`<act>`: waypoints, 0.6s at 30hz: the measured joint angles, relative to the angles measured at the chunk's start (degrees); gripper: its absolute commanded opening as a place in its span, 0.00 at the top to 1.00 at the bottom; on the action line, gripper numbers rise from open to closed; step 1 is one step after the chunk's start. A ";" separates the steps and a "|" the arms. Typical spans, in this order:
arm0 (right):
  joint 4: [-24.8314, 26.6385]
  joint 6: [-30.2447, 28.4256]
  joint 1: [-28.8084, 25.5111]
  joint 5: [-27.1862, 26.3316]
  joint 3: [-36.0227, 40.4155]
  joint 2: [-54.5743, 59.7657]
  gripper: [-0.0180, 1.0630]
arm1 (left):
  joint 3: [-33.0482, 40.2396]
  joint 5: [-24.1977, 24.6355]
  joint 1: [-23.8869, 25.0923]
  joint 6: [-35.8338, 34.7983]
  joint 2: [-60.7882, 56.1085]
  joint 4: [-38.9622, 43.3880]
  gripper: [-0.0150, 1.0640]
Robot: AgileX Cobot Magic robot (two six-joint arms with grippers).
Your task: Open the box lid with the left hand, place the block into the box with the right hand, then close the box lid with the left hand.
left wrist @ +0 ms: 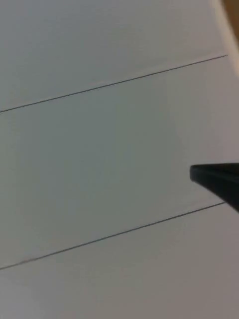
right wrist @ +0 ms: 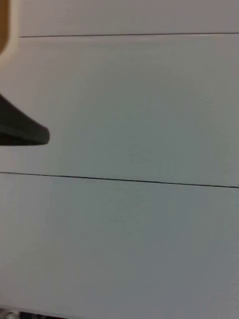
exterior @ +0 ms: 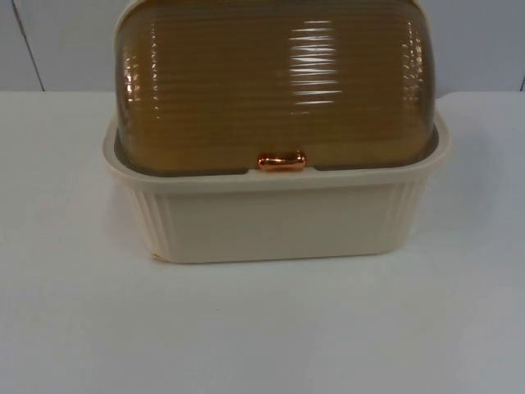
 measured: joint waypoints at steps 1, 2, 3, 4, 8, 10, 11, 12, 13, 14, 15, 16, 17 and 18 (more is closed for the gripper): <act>0.00 0.00 0.00 1.12 0.42 -0.66 0.01 | 0.00 1.47 0.00 0.00 0.00 0.00 0.05; 0.00 0.00 0.00 1.12 0.42 -0.66 0.01 | 0.00 1.47 0.00 0.00 0.00 0.00 0.05; 0.00 0.00 0.00 2.44 0.87 -1.16 0.01 | 0.00 3.06 0.00 -0.14 0.11 0.11 0.05; 0.00 0.00 0.00 3.22 0.88 -1.42 0.01 | -0.42 5.66 0.00 -0.27 0.00 0.11 0.05; 0.23 0.00 0.00 6.34 0.75 -1.73 0.01 | -2.94 9.08 0.00 0.03 0.00 0.33 0.05; 1.12 -0.66 0.00 6.67 0.77 -1.85 0.01 | -4.86 8.70 0.00 0.84 0.00 0.33 0.05; 1.74 -1.12 0.00 6.09 0.77 -1.85 0.01 | -5.17 7.80 0.00 0.93 0.00 0.43 0.05; 2.23 -1.25 0.00 4.78 0.89 -1.85 0.01 | -5.26 6.79 0.00 0.93 0.00 0.81 0.05; 2.63 -1.25 0.00 3.50 1.40 -1.85 0.01 | -4.93 6.05 0.00 0.25 0.00 1.52 0.05; 2.63 -1.25 0.00 3.50 1.40 -1.85 0.01 | -4.93 6.05 0.00 0.25 0.00 1.52 0.05; 2.92 -1.38 0.00 2.24 2.06 -1.85 0.01 | -4.20 5.66 0.00 -0.84 0.00 2.30 0.05; 3.06 -1.48 0.00 1.43 2.98 -1.85 0.01 | -3.13 5.51 0.00 -3.01 -0.02 3.54 0.05; 3.06 -1.48 0.00 1.28 3.57 -1.85 0.01 | -2.69 5.51 0.00 -4.44 -0.02 4.35 0.05; 3.06 -1.35 0.00 1.16 4.64 -1.85 0.01 | -0.31 5.86 0.00 -9.00 -0.02 7.52 0.05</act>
